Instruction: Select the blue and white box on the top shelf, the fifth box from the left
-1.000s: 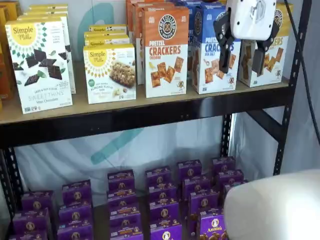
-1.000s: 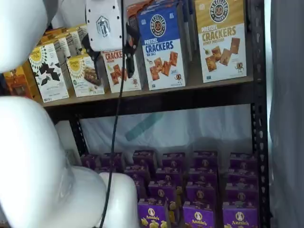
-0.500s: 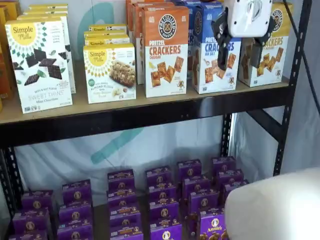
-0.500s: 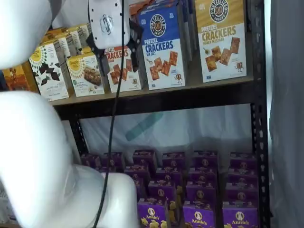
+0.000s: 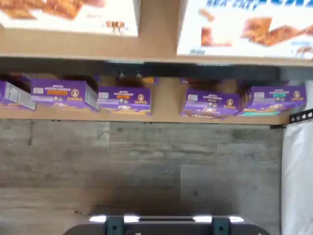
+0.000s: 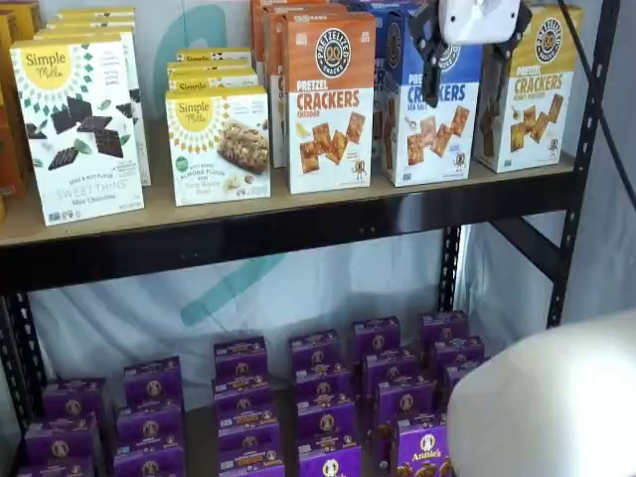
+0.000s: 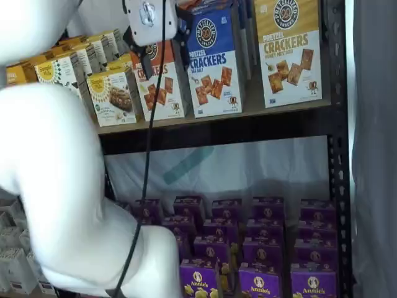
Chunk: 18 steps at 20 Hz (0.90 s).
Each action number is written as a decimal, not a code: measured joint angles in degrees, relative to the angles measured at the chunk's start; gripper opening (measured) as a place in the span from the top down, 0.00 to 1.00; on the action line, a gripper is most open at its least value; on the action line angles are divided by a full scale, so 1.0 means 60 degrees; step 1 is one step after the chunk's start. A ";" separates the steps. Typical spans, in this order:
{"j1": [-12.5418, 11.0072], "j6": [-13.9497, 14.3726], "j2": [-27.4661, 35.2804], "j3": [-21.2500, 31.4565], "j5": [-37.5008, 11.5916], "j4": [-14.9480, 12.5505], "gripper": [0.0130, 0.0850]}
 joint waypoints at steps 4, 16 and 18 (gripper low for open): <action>-0.0185 -0.0190 0.0647 -0.0668 -0.0021 -0.0037 0.00; -0.0579 -0.0549 0.1722 -0.1933 -0.0043 0.0094 0.00; -0.0600 -0.0574 0.1816 -0.2036 -0.0016 0.0082 0.00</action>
